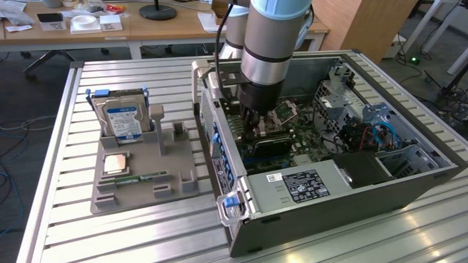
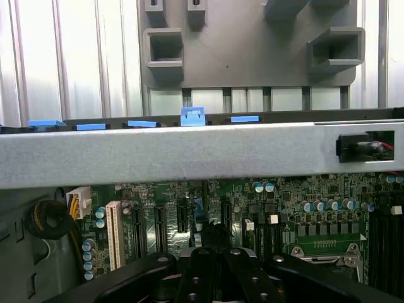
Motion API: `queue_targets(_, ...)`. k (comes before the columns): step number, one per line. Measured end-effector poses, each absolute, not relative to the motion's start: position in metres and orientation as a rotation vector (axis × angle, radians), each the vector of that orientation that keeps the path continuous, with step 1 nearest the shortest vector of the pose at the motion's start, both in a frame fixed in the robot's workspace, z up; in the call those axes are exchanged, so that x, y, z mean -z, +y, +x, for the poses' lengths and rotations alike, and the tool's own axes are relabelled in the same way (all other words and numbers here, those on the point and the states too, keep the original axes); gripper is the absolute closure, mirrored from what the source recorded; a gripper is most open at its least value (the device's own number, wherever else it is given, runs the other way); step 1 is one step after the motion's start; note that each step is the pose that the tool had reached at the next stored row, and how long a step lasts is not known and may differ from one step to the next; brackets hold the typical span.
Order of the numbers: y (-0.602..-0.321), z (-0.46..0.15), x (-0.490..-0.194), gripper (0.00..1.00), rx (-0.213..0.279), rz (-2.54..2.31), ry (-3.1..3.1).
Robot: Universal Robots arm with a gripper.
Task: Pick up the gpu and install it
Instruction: 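Press down on the gpu until it lock into place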
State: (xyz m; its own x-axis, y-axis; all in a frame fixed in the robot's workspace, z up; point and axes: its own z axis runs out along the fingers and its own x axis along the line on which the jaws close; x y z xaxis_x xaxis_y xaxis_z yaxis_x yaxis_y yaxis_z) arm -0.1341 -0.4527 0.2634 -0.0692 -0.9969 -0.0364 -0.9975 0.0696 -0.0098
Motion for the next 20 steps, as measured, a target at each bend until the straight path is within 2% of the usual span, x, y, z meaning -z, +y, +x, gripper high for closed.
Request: queue_targets(20, -0.453, -0.133, -0.277, 0.89, -0.026, -2.120, 2.272)
